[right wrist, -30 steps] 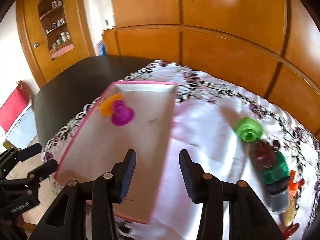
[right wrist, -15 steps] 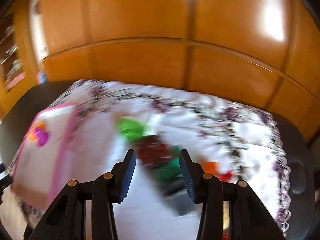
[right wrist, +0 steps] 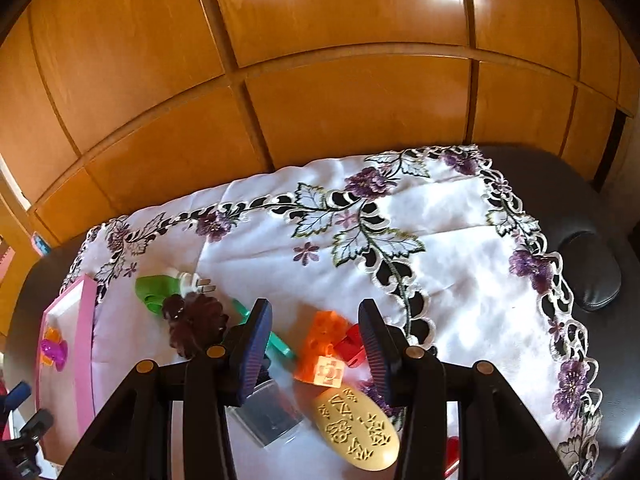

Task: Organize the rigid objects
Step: 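Move both tools back to the remaining objects, then grasp the green-and-white plug-in device with the left gripper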

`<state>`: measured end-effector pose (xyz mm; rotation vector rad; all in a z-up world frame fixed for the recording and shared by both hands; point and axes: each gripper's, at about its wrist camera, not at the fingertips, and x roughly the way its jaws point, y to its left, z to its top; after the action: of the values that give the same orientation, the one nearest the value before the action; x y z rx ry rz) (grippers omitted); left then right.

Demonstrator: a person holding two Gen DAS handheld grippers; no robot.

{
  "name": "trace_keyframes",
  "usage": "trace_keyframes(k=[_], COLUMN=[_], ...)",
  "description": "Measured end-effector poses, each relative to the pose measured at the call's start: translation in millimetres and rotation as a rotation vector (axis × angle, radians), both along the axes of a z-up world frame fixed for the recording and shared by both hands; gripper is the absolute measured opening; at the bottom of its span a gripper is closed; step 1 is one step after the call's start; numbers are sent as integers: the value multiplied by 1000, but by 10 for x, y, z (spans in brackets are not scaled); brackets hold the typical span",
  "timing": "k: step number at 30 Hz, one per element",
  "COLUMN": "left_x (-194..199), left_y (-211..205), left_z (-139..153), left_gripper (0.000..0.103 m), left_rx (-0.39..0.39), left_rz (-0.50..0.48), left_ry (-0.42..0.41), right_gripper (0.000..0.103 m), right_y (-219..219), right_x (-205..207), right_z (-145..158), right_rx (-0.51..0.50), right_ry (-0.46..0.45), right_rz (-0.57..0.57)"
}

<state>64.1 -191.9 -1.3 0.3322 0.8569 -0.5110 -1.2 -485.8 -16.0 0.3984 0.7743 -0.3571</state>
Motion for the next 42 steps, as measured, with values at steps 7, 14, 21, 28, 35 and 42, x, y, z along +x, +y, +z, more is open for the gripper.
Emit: trace_keyframes(k=[7, 14, 21, 28, 35, 42], left_x=[343, 659, 962, 1085, 985, 747], left_y=[-603, -1155, -1516, -1734, -1656, -1119], left_z=[-111, -238, -371, -574, -611, -465], left_gripper=[77, 99, 93, 71, 56, 55], left_rx=[116, 215, 275, 286, 182, 21], left_rz=[-148, -296, -385, -461, -387, -200], left_ry=[-23, -80, -102, -28, 73, 182], right_gripper=[45, 45, 45, 45, 45, 45], right_y=[-20, -74, -88, -106, -155, -163], right_x=[5, 16, 50, 67, 65, 57], right_z=[-25, -55, -92, -101, -127, -135], right_rx=[51, 103, 128, 145, 150, 136], right_ry=[3, 15, 35, 39, 48, 57], right_rz=[7, 3, 11, 8, -11, -23])
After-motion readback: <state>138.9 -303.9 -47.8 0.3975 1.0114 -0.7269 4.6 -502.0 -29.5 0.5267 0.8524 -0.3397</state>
